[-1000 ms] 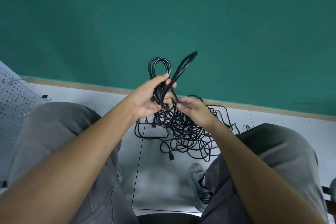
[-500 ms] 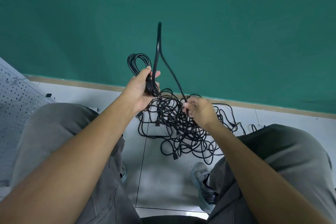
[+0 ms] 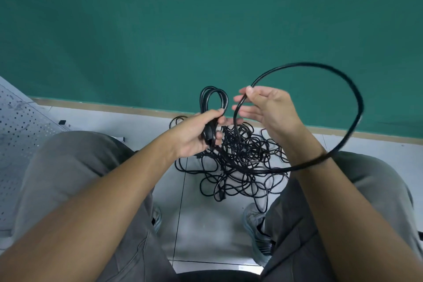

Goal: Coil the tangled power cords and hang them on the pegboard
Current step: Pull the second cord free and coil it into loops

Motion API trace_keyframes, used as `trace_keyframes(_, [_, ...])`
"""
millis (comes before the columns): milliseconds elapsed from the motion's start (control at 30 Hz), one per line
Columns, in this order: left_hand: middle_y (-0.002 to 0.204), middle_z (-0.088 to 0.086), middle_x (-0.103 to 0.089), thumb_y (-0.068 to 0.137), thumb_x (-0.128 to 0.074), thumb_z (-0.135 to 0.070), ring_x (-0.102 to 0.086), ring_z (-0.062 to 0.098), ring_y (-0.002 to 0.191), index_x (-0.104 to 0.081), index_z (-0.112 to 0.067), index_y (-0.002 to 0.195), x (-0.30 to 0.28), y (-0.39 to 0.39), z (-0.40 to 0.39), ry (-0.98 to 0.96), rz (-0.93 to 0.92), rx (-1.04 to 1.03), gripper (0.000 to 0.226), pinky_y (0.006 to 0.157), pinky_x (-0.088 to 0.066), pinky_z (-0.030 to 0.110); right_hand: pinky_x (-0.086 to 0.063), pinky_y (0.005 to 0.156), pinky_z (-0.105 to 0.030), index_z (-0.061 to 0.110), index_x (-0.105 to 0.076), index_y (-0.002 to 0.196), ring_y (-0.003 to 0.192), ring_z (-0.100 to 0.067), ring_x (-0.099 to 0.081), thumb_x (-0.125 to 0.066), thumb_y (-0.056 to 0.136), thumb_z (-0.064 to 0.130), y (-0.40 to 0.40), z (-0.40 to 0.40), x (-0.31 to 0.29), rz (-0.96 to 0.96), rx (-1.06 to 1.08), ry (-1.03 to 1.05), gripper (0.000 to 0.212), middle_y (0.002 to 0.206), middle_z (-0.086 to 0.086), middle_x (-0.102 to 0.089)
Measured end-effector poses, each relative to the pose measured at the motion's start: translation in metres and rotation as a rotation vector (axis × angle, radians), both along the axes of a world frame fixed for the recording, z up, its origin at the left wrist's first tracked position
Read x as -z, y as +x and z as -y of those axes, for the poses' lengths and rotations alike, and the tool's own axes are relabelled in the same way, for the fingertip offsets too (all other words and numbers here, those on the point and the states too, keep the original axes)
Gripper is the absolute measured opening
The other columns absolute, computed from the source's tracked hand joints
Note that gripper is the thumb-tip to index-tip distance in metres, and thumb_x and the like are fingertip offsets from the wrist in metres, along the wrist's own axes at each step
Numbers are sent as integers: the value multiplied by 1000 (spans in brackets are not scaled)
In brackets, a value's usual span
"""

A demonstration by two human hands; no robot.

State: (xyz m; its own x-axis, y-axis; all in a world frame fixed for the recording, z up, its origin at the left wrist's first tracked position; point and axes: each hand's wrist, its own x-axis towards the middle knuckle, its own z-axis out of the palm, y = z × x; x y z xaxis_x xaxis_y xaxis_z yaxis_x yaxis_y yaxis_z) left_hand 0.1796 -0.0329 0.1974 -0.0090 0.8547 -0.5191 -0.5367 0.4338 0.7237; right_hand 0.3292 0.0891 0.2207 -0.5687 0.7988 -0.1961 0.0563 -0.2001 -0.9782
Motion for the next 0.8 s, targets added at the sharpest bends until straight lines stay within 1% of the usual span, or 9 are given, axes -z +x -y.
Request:
trace_keyframes(167, [96,-2,-71,106,-53,-33,-45,10,58,-54,-18,78,2,5,0,32,-51,46,32,55,-43,21,-59,72,-22,4,-71,109,78,-17,-76,-58,104,18,0,-2,17,-21,-37,-81,20,100,-7,-78])
trace_keyframes(233, [94,0,-68,105,-55,-33,-46,9,55,-57,-18,78,3,4,0,32,-22,16,31,53,-43,20,-59,74,-20,6,-72,109,78,-12,-74,-58,104,20,-1,-4,22,-47,-61,-90,20,101,-6,-77])
trace_keyframes(367, [88,1,-63,105,-54,-31,-43,9,52,-57,-17,78,-1,-2,-2,72,74,-59,30,50,-41,19,-59,86,-29,4,-70,114,97,-23,-74,-53,105,34,-1,-6,36,-54,-124,-95,35,110,-14,-73])
trace_keyframes(467, [87,2,-66,103,-56,-31,-42,9,51,-59,-17,75,-5,-10,-4,112,109,-129,31,50,-40,20,-53,103,-37,9,-67,125,115,-20,-69,-46,108,39,1,-5,51,103,-272,-18,40,119,-7,-75])
trace_keyframes(533, [87,2,-67,103,-56,-31,-42,8,49,-58,-17,74,-9,-15,-5,133,127,-176,32,49,-39,19,-48,102,-26,16,-67,129,113,-6,-66,-49,108,36,0,-2,66,331,-420,86,34,119,7,-73])
trace_keyframes(567, [87,2,-68,103,-55,-31,-41,8,48,-57,-17,75,-10,-17,-5,142,135,-192,32,49,-38,19,-46,100,-23,17,-66,131,110,-2,-65,-54,106,31,-1,2,73,426,-507,125,31,118,11,-71])
trace_keyframes(633, [88,1,-68,103,-55,-31,-40,8,48,-57,-18,74,-12,-20,-3,151,145,-211,32,49,-38,19,-47,103,-29,10,-64,131,108,-7,-64,-62,101,14,-3,3,97,532,-601,219,30,118,6,-69])
trace_keyframes(733, [95,1,-71,104,-55,-31,-39,8,51,-58,-19,74,-10,-25,-3,153,130,-242,33,51,-40,20,-51,98,-38,4,-72,111,97,-20,-68,-62,99,8,-7,6,117,679,-532,460,16,104,-7,-73])
trace_keyframes(800, [111,0,-74,105,-54,-30,-36,8,51,-56,-20,76,-9,-30,-4,164,99,-282,31,52,-41,20,-53,98,-43,10,-75,96,98,-25,-70,-62,99,9,-9,6,119,689,-445,455,13,101,-10,-75])
